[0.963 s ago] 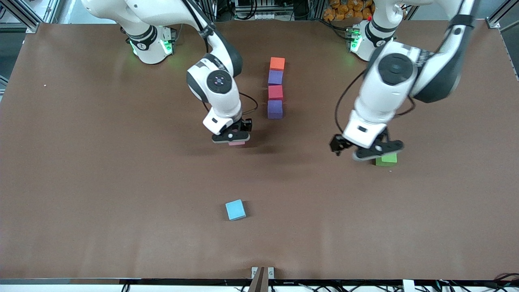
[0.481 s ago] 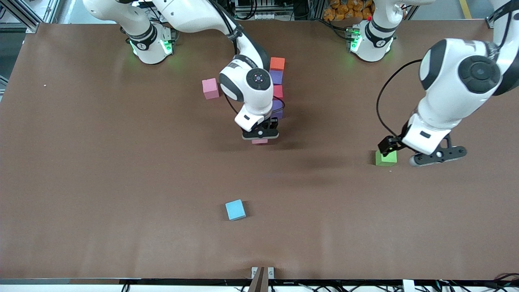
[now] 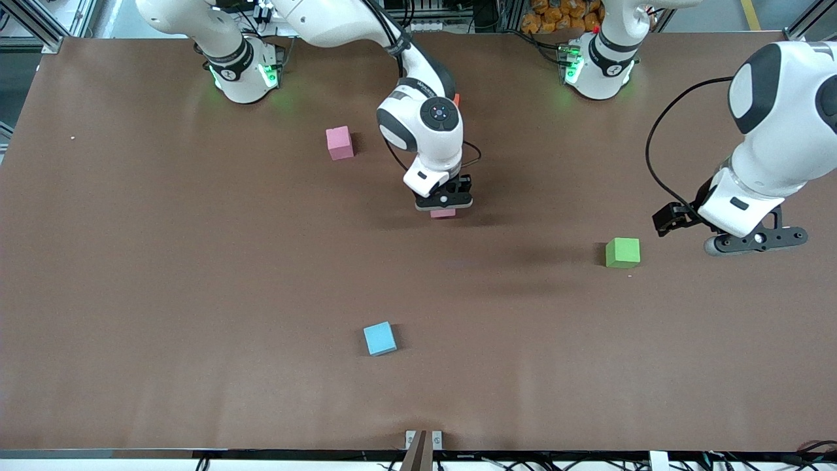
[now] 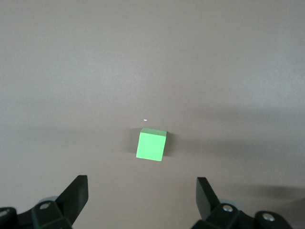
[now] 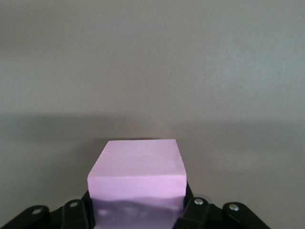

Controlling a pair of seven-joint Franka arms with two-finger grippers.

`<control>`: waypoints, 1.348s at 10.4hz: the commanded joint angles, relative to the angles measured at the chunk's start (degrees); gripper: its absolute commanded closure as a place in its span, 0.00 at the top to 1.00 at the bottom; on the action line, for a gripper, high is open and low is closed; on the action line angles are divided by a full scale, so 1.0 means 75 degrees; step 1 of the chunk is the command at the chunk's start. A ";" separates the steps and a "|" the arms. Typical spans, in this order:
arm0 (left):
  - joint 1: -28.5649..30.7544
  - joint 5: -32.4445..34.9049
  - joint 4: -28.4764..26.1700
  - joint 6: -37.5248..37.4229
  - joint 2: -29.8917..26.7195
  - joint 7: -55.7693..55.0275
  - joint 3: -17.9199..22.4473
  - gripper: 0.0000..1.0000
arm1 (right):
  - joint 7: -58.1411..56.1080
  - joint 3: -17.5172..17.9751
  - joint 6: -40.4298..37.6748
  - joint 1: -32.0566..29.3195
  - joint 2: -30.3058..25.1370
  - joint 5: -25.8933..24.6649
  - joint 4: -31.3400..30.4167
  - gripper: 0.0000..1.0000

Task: Arrange blocks into number 1
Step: 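Place the pink cube below the purple cube and open the right gripper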

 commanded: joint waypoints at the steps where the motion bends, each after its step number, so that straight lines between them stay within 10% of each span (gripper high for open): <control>1: -0.0028 -0.0219 -0.0011 -0.0184 -0.0125 0.0282 0.0030 1.00 | 0.0099 -0.0128 -0.0031 0.0141 0.0260 0.0131 0.0222 0.56; 6: -0.0051 -0.0219 -0.0034 -0.0266 -0.0113 0.0306 0.0030 1.00 | 0.0123 -0.0128 -0.0031 0.0328 0.0307 0.0131 0.0175 0.66; 8: -0.0063 -0.0219 -0.0034 -0.0337 -0.0101 0.0481 0.0030 1.00 | 0.0518 -0.0128 -0.0031 0.0328 0.0296 0.0084 0.0163 1.00; 14: -0.0145 -0.0475 0.0047 -0.0337 -0.0101 0.0517 0.0019 1.00 | 0.0603 0.0246 -0.0077 -0.1237 -0.2100 0.0049 -0.1859 1.00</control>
